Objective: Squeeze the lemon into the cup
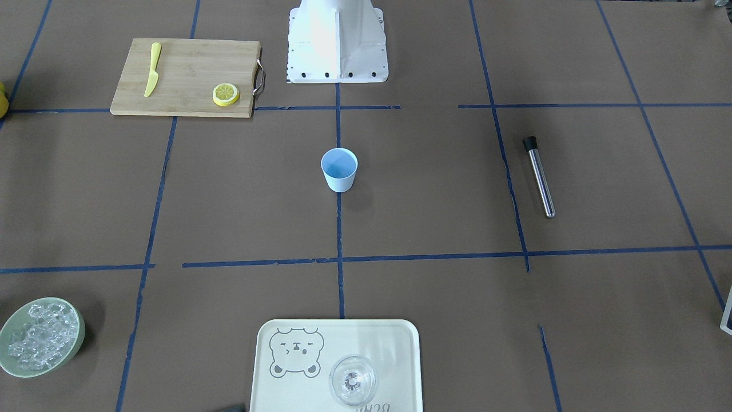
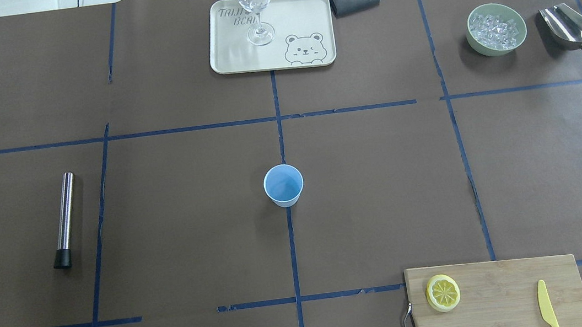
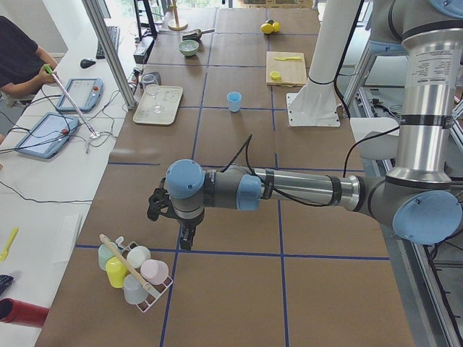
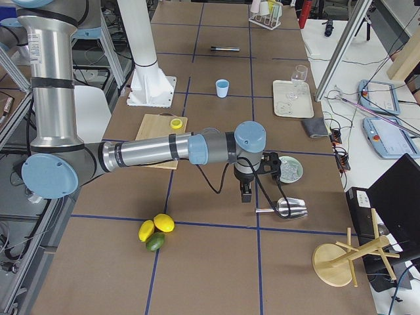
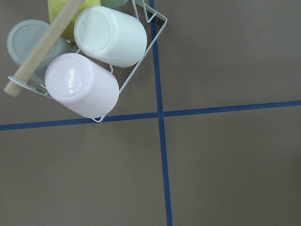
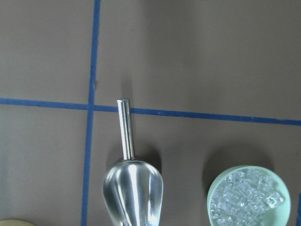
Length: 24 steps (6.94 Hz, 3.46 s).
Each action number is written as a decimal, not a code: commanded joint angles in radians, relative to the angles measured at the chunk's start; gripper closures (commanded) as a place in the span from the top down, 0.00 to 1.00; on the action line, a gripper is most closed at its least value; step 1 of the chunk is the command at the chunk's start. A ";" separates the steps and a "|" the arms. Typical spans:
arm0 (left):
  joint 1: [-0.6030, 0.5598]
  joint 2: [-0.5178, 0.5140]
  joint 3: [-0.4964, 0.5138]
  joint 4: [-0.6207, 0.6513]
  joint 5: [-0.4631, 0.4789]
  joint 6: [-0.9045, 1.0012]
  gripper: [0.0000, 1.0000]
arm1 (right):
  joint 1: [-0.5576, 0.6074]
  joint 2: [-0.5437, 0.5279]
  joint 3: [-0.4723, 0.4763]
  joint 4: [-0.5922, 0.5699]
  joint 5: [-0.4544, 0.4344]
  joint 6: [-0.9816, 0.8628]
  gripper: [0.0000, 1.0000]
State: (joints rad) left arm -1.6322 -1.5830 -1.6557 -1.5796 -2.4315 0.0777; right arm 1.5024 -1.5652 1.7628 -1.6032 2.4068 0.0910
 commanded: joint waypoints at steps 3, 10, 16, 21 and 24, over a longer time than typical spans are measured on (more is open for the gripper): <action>0.098 -0.035 -0.021 -0.088 0.006 -0.006 1.00 | -0.256 -0.009 0.208 0.192 -0.046 0.550 1.00; 0.178 -0.055 -0.026 -0.092 0.009 -0.091 1.00 | -1.127 -0.075 0.530 0.272 -0.764 1.401 1.00; 0.412 -0.169 -0.070 -0.092 0.018 -0.372 1.00 | -1.379 -0.066 0.456 0.272 -0.908 1.492 1.00; 0.419 -0.180 -0.069 -0.094 0.023 -0.377 1.00 | -1.443 -0.026 0.379 0.275 -0.933 1.498 1.00; 0.419 -0.189 -0.069 -0.094 0.022 -0.378 1.00 | -1.440 -0.029 0.382 0.275 -0.927 1.498 1.00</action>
State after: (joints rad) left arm -1.2134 -1.7691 -1.7246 -1.6736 -2.4094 -0.3004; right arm 0.0619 -1.5932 2.1442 -1.3284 1.4783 1.5892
